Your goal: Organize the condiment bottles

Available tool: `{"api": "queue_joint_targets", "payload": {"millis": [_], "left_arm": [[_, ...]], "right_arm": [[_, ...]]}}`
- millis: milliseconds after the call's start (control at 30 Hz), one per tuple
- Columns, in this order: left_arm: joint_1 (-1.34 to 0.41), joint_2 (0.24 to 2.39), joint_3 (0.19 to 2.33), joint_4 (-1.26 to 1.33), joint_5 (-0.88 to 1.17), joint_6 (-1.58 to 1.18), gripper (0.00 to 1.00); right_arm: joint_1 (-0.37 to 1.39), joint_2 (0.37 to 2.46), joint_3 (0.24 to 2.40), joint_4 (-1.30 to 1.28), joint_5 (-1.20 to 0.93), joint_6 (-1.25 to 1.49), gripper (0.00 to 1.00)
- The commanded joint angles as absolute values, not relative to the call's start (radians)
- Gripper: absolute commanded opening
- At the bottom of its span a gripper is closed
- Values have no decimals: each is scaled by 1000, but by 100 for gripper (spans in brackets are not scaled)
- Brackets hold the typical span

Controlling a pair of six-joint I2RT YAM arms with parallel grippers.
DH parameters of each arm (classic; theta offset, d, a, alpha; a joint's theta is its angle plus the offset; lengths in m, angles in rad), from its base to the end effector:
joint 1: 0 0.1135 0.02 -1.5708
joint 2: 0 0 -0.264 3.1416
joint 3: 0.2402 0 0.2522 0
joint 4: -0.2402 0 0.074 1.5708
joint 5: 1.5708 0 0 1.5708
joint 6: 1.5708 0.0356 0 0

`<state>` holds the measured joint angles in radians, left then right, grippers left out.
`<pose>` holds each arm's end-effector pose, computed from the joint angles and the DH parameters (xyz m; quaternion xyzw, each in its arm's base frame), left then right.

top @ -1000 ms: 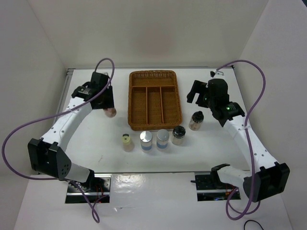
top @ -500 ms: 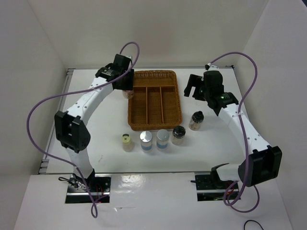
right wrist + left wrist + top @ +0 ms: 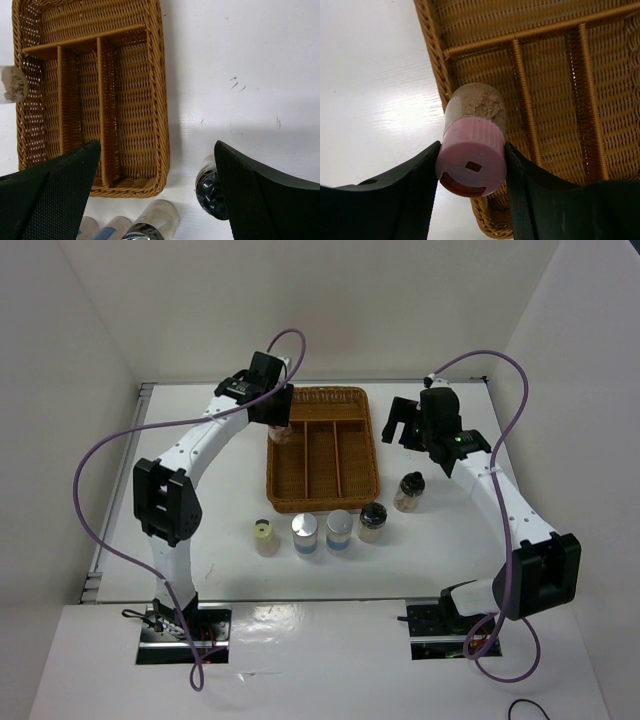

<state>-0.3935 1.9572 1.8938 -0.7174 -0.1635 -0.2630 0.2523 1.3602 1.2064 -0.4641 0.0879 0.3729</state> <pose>0.4135 -0.1654 0.3256 0.0286 0.9200 -0.0523 0.3873 0.2964 0.0732 0.3300 0.0736 0.8849 0.1038 0.4480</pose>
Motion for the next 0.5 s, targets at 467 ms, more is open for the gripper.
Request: {"api": "queue_joint_targets", "payload": {"millis": [467], "left_arm": [[-403, 2114, 1995, -684, -138, -245, 41]], "right_arm": [[245, 1373, 1230, -428, 97, 359, 98]]}}
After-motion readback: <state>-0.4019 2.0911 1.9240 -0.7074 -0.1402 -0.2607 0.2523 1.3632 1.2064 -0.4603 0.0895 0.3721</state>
